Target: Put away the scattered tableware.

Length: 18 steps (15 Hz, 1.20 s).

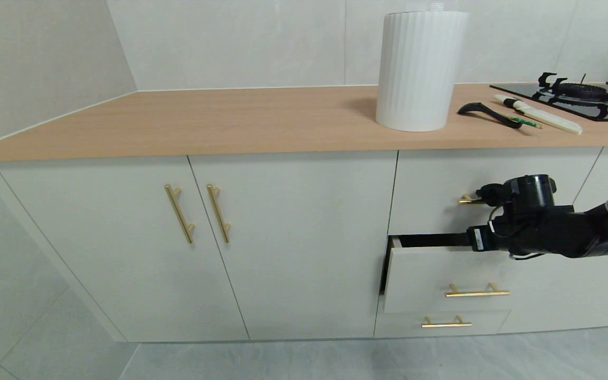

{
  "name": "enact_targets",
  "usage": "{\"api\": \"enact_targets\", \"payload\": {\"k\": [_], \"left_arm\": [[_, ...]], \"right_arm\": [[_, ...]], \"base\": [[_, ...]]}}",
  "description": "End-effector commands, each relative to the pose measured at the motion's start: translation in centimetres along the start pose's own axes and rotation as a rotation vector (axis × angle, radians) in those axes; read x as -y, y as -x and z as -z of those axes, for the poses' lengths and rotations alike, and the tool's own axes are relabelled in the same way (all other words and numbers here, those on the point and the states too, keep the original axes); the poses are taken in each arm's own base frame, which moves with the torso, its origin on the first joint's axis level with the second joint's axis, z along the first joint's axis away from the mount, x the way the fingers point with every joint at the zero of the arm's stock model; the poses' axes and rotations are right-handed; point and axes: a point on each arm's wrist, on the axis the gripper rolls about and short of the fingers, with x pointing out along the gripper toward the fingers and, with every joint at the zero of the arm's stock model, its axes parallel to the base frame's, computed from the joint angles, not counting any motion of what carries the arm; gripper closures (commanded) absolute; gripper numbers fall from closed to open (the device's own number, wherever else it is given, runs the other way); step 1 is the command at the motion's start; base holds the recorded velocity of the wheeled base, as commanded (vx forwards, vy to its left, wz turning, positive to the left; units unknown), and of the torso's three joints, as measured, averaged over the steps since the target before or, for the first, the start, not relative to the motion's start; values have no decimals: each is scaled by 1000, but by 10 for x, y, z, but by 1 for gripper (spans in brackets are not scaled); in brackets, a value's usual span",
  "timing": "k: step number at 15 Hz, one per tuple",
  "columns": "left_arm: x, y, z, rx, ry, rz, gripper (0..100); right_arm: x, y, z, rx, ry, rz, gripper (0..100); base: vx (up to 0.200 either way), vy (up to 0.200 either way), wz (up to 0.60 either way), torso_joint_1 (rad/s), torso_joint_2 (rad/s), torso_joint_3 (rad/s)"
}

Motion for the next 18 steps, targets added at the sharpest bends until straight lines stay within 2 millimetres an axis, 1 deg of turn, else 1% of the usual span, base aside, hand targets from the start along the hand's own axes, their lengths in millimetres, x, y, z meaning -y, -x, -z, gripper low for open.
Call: {"api": "enact_targets", "payload": {"k": [1, 4, 5, 6, 7, 8, 10, 14, 16, 18], "left_arm": [[0, 0, 0, -2, 1, -1, 0], [0, 0, 0, -1, -1, -1, 0], [0, 0, 0, -1, -1, -1, 0], [0, 0, 0, -1, 1, -1, 0], [0, 0, 0, -2, 1, -1, 0], [0, 0, 0, -1, 1, -1, 0], [0, 0, 0, -1, 1, -1, 0], [0, 0, 0, -1, 1, -1, 0], [0, 0, 0, -1, 1, -1, 0], [0, 0, 0, -1, -1, -1, 0]], "right_arm": [[0, -1, 3, -23, 1, -2, 0], [0, 9, 3, -76, 3, -4, 0], [0, 9, 3, -76, 3, -4, 0], [3, 19, 3, -129, -2, -1, 0], [3, 25, 3, -147, -2, -3, 0], [4, 26, 3, -150, -3, -2, 0], [4, 41, 4, -197, -4, -5, 0], [3, 59, 12, -288, -1, -11, 0], [3, 78, 16, -328, 1, -14, 0], [3, 86, 20, -378, 0, -18, 0]], "base": [[0, 0, 0, 0, 0, 0], [0, 0, 0, 0, 0, 0], [0, 0, 0, 0, 0, 0], [0, 0, 0, 0, 0, 0], [0, 0, 0, 0, 0, 0], [0, 0, 0, 0, 0, 0], [0, 0, 0, 0, 0, 0], [0, 0, 0, 0, 0, 0], [0, 0, 0, 0, 0, 0], [0, 0, 0, 0, 0, 0]]}}
